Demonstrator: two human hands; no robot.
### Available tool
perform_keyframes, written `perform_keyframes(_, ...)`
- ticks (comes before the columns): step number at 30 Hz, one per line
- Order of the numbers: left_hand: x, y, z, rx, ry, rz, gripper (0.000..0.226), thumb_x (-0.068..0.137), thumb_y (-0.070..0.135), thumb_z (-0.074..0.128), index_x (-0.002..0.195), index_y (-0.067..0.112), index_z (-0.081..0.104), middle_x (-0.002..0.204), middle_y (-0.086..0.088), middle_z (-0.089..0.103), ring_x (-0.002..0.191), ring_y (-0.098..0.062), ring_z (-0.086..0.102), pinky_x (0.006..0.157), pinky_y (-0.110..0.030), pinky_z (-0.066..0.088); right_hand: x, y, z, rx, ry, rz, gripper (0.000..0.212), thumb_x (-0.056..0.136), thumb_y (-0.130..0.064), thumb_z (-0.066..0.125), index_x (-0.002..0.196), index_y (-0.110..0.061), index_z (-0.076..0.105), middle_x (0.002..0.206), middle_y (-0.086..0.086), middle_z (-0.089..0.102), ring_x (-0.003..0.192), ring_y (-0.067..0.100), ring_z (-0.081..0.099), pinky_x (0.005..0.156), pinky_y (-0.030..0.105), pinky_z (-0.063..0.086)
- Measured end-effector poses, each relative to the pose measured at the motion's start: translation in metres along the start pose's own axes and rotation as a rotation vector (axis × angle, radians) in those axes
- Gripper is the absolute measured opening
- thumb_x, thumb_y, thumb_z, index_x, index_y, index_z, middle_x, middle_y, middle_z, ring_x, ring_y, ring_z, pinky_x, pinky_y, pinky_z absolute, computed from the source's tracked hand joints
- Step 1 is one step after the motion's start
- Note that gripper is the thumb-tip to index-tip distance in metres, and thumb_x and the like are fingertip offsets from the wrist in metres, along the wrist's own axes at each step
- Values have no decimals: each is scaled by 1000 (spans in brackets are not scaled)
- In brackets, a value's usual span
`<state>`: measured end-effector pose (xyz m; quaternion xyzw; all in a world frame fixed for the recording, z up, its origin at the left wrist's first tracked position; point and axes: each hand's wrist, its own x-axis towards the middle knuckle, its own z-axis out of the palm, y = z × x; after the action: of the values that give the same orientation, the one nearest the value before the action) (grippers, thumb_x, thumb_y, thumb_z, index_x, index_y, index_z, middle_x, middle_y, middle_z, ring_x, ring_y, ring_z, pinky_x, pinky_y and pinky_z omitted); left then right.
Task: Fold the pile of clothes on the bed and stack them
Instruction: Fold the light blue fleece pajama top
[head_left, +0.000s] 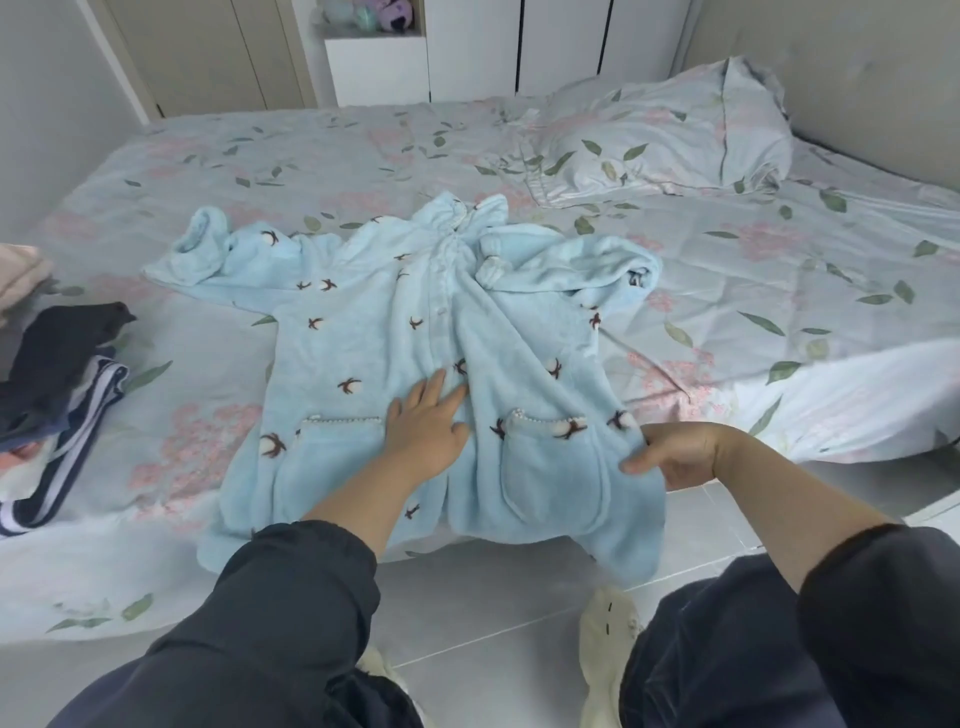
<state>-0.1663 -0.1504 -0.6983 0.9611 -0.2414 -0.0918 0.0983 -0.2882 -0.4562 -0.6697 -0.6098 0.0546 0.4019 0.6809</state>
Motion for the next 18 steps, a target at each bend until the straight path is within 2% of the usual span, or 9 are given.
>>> perform_keyframes(2,2,0,0,-4,9,-8,60,95,36,32,150,40,11,160,9,-6,146,-15,1,117,-46,7,-4,4,-5,257,78,-77,77,67,-49,80,131,-14,57,134,12,56,123,30,54,97,44,49)
perform_keyframes(3,3,0,0,-4,19,-15,59,94,35,33,150,40,14,160,9,-3,145,-15,4,117,-46,9,-4,5,-6,353,125,-123,72,71,-62,68,128,-19,60,134,9,57,122,27,55,92,40,52)
perform_keyframes(6,6,1,-4,-9,39,-38,54,93,34,37,146,38,27,159,8,9,142,-18,14,114,-44,16,-3,9,-6,367,263,-7,69,81,-70,44,125,-20,62,129,6,61,117,25,59,83,36,56)
perform_keyframes(8,7,2,-6,3,78,-46,48,93,33,36,141,35,37,156,7,20,138,-18,22,110,-41,21,2,7,-1,-2,282,217,60,90,-58,50,124,-10,61,121,12,65,106,27,65,82,38,57)
perform_keyframes(10,9,5,-8,-14,151,-60,39,95,34,34,131,30,49,147,6,35,131,-18,31,104,-39,27,9,-2,8,-489,504,319,35,91,-31,50,107,-3,65,93,13,72,78,26,71,68,33,59)
perform_keyframes(12,14,9,-11,-54,218,-102,34,98,33,32,117,22,57,132,2,47,122,-19,38,97,-37,31,20,-13,14,-759,907,156,22,89,-14,43,78,-8,61,69,6,67,58,24,66,52,26,50)
perform_keyframes(14,21,13,-16,-65,262,-141,34,98,33,31,108,17,60,123,-2,51,116,-22,41,92,-37,34,28,-24,18,-843,1205,-75,27,85,-12,43,58,-13,43,56,2,52,53,25,52,47,26,35)
perform_keyframes(16,28,16,-19,-71,317,-157,33,99,33,33,106,15,59,120,-5,51,114,-23,41,90,-37,35,37,-31,22,-921,1334,-225,28,85,-12,46,58,-15,38,55,2,44,54,24,43,45,26,28)
perform_keyframes(18,36,20,-19,-120,369,-161,32,98,34,37,118,16,54,129,-6,47,120,-25,38,95,-38,33,49,-40,24,-1007,1352,-341,15,87,-10,48,74,-9,56,70,7,56,66,28,53,51,29,35)
